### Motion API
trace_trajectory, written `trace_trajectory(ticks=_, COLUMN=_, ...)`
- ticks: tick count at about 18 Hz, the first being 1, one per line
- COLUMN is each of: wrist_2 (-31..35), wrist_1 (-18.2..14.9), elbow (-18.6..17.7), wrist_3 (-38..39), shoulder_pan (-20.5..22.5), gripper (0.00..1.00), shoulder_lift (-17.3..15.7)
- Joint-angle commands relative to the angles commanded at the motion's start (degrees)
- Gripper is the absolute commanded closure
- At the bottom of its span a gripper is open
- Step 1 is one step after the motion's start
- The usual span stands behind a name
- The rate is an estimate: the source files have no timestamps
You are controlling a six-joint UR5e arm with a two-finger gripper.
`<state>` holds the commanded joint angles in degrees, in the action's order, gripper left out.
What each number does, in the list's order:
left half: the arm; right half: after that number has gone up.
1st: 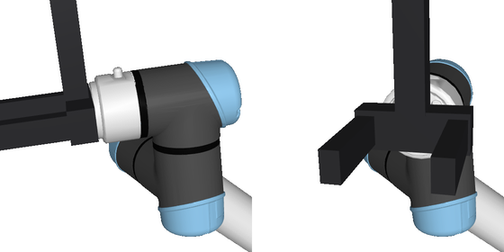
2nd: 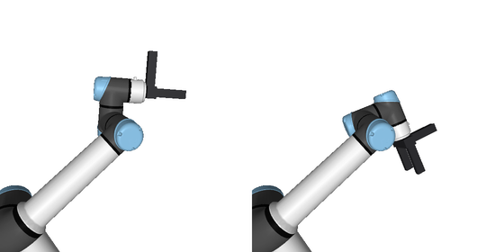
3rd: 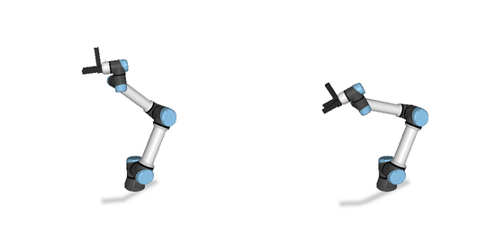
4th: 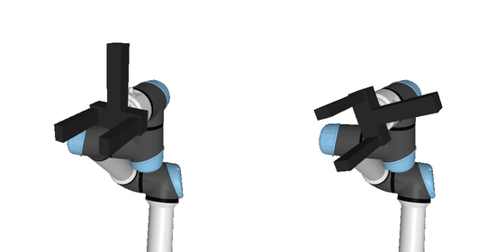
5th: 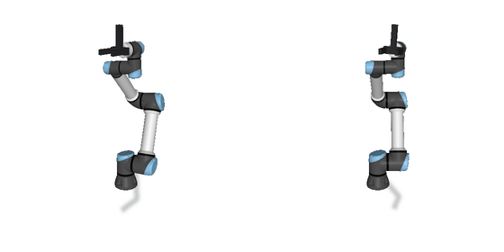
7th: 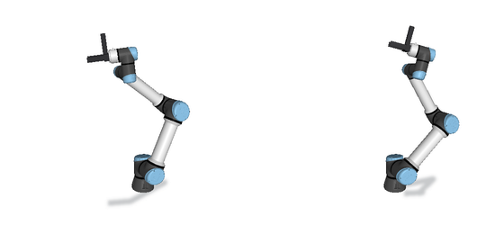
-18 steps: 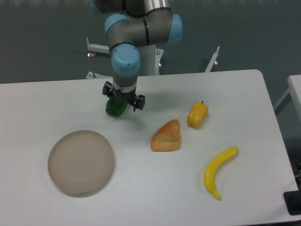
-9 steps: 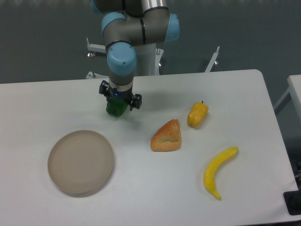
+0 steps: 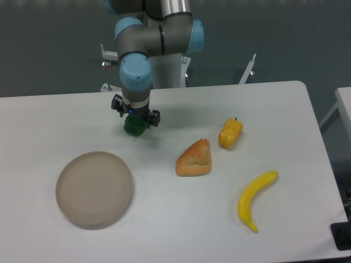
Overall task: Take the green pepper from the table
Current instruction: 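Lift the green pepper and carry it toward the bread roll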
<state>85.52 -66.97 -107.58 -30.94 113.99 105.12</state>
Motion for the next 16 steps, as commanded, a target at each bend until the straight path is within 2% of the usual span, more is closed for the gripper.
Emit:
trace_trajectory(ticks=3, wrist_2=0.09, wrist_1=-0.09, elbow=0.88, wrist_3=-0.26, shoulder_pan=0.09, gripper=0.56, shoulder_lift=-0.44)
trace_trajectory(ticks=5, wrist_2=0.52, wrist_1=-0.09, elbow=1.84, wrist_3=-0.53, shoulder_pan=0.35, gripper=0.85, shoulder_lift=-0.87)
trace_trajectory(ticks=10, wrist_2=4.39, wrist_1=-0.17, elbow=6.32, wrist_3=-2.45, shoulder_pan=3.33, gripper=0.87, shoulder_lift=-1.05)
trace_trajectory(ticks=13, wrist_2=4.39, wrist_1=-0.35, elbow=9.22, wrist_3=-8.94, shoulder_pan=7.81, gripper=0.87, shoulder_lift=-1.49)
trace_trajectory(ticks=14, wrist_2=4.39, wrist_1=-0.44, elbow=9.84, wrist_3=-12.36, shoulder_pan=10.52, gripper=0.87, shoulder_lift=-2.62)
trace_trajectory(ticks=16, wrist_2=4.39, wrist_1=-0.61, elbow=10.37, wrist_3=-16.15, shoulder_pan=13.35, gripper=0.87, shoulder_lift=-3.69)
